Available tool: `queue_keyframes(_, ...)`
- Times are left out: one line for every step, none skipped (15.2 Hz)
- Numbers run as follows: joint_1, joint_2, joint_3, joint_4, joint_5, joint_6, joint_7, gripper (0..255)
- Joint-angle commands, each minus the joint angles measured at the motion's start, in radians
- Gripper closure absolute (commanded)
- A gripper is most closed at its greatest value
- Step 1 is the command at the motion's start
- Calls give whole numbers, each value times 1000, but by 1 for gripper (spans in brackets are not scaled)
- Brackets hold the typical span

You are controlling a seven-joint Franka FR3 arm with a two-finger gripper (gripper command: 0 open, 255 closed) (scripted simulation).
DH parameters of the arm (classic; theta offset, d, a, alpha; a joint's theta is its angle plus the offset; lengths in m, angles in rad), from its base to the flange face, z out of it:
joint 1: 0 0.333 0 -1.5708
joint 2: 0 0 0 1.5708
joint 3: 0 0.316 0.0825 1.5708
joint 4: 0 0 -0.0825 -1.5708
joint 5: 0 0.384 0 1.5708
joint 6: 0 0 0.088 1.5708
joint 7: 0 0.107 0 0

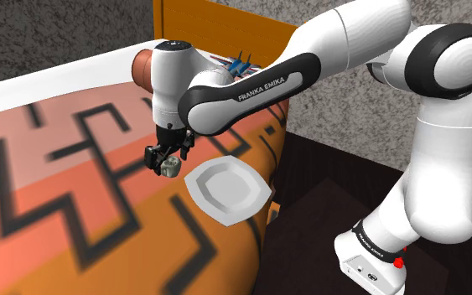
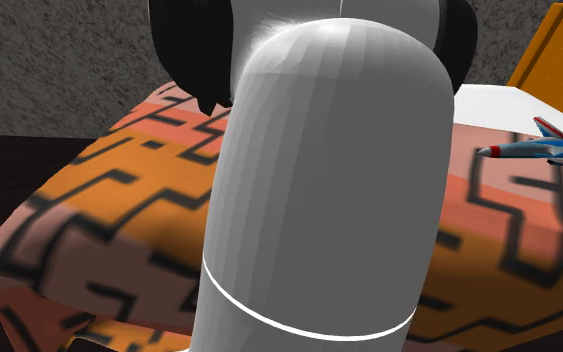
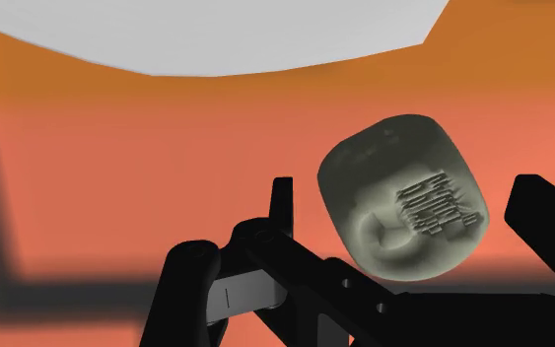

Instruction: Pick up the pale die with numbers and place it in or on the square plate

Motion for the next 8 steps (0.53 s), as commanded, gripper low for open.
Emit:
queue_keyframes(0,1,0,1,0,0,0,0)
queue_keyframes(0,1,0,1,0,0,0,0)
queue_keyframes(0,1,0,0,0,0,0,0)
queue_keyframes(0,1,0,0,0,0,0,255)
queue_keyframes(0,1,0,0,0,0,0,255)
queue_keyframes(0,0,0,0,0,0,0,255)
queue_keyframes(0,0,0,0,0,0,0,255)
queue_keyframes(0,0,0,0,0,0,0,255)
